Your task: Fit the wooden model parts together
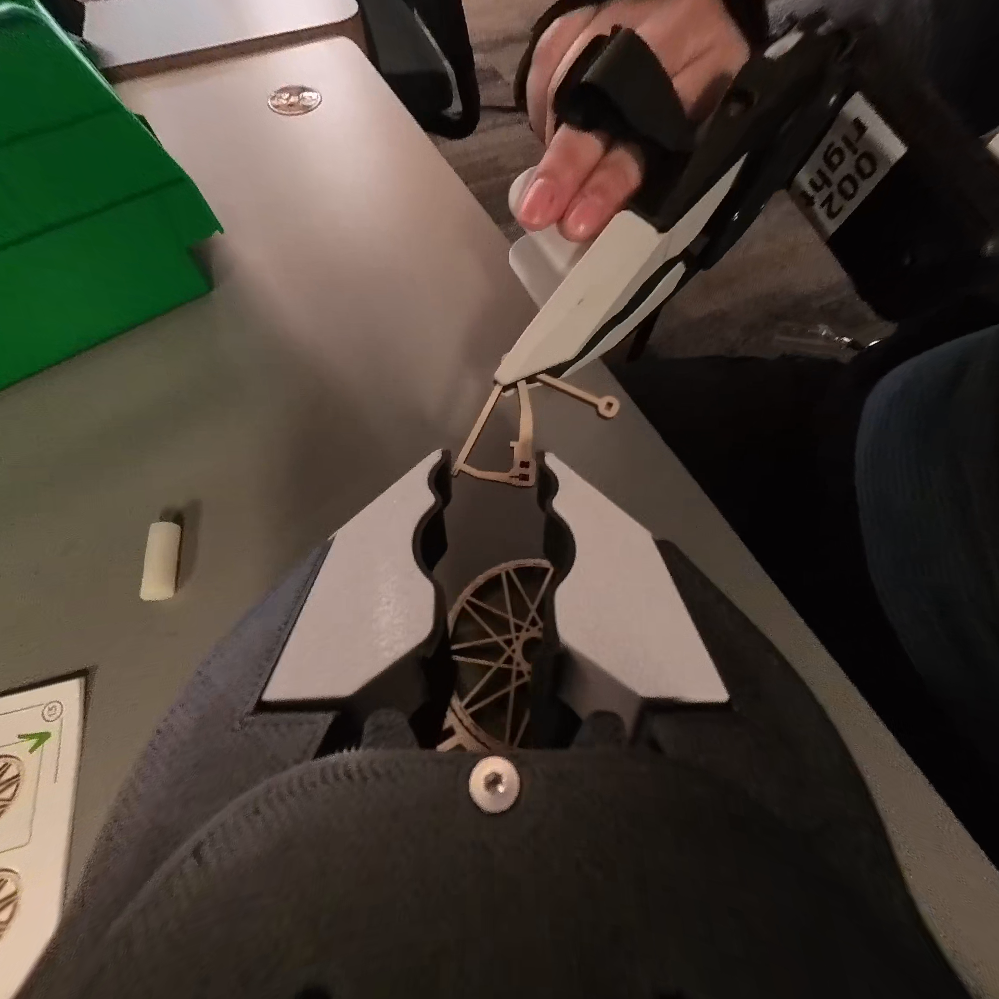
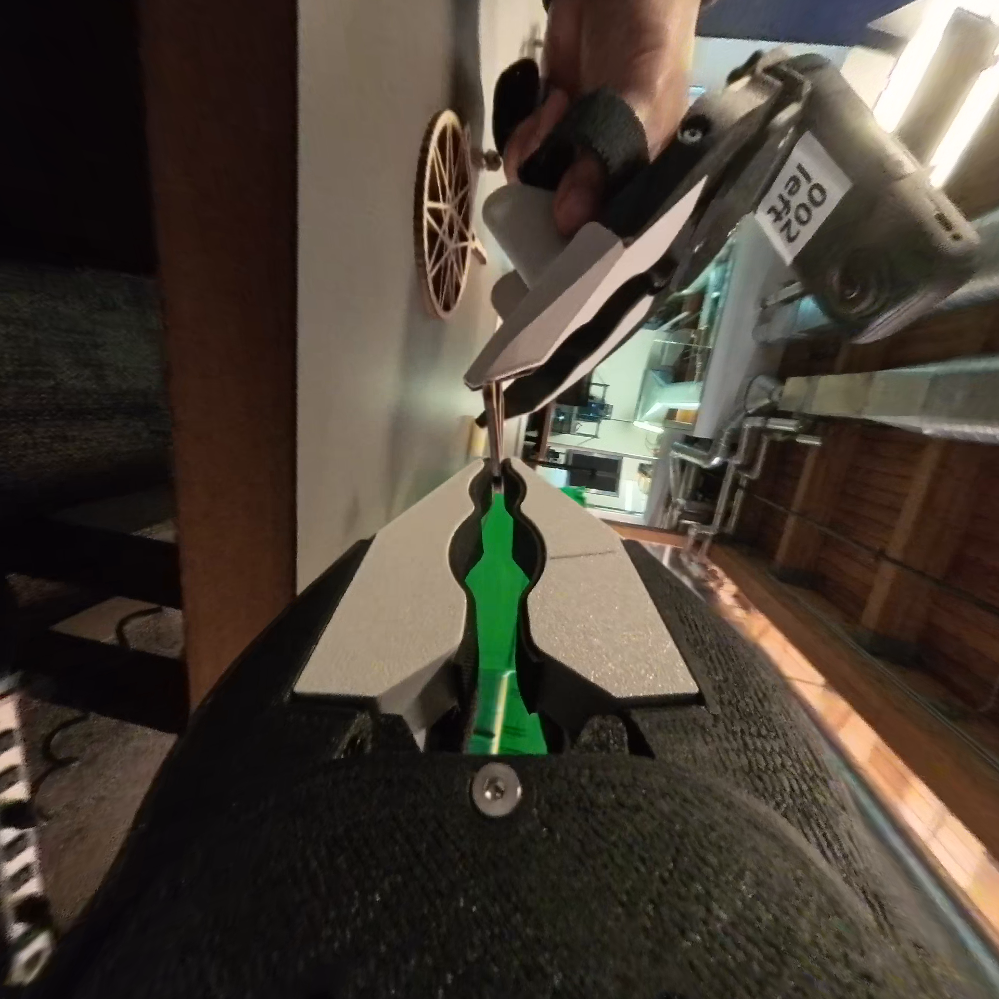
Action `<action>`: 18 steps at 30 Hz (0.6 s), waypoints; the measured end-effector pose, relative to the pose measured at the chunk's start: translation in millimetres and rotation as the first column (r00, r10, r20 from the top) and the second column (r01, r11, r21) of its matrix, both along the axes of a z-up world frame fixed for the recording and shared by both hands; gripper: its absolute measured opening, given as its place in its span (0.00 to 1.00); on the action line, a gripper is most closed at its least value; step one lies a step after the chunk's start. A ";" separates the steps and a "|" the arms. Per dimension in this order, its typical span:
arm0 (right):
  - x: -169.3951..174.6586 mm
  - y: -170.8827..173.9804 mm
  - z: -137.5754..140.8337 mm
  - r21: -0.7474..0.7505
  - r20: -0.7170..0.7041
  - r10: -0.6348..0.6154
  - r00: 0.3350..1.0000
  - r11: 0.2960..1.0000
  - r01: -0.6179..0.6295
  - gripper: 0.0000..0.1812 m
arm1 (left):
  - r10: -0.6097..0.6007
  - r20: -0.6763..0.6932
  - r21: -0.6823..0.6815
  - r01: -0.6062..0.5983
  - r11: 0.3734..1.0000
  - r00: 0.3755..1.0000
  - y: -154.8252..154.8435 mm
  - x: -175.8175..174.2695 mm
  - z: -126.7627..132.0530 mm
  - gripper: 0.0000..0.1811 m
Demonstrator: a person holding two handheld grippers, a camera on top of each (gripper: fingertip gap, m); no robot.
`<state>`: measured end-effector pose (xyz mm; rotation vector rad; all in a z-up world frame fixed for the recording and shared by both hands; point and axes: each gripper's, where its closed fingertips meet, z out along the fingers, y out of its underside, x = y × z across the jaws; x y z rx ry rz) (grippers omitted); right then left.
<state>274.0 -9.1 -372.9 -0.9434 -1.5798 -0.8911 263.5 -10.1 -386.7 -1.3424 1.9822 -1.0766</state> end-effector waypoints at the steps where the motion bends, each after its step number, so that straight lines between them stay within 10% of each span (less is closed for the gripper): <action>1: 2.7 0.7 -2.9 -0.042 -0.017 -0.012 1.000 0.999 0.011 0.01 | 0.003 -0.011 0.010 -0.003 1.000 1.000 1.3 1.0 -2.4 0.17; 6: 33.2 -5.8 -7.6 -0.409 -0.291 -0.167 0.942 0.912 0.035 0.20 | 0.015 -0.099 0.025 -0.013 1.000 0.995 8.5 2.6 -14.1 0.17; 9: 29.3 -12.0 14.6 -0.622 -0.655 -0.342 0.674 0.751 -0.223 0.10 | 0.005 -0.158 0.027 -0.001 1.000 0.987 10.7 2.1 -22.8 0.17; 12: 19.3 -8.3 8.1 -0.766 -0.641 -0.571 0.513 0.513 -0.386 0.20 | -0.024 -0.173 0.016 0.028 0.999 0.985 9.4 3.1 -22.1 0.17; 18: 0.0 10.8 -21.2 -0.869 -0.494 -0.653 0.574 0.377 -0.320 0.21 | -0.055 -0.182 0.073 0.069 0.995 0.982 10.6 5.9 -23.4 0.17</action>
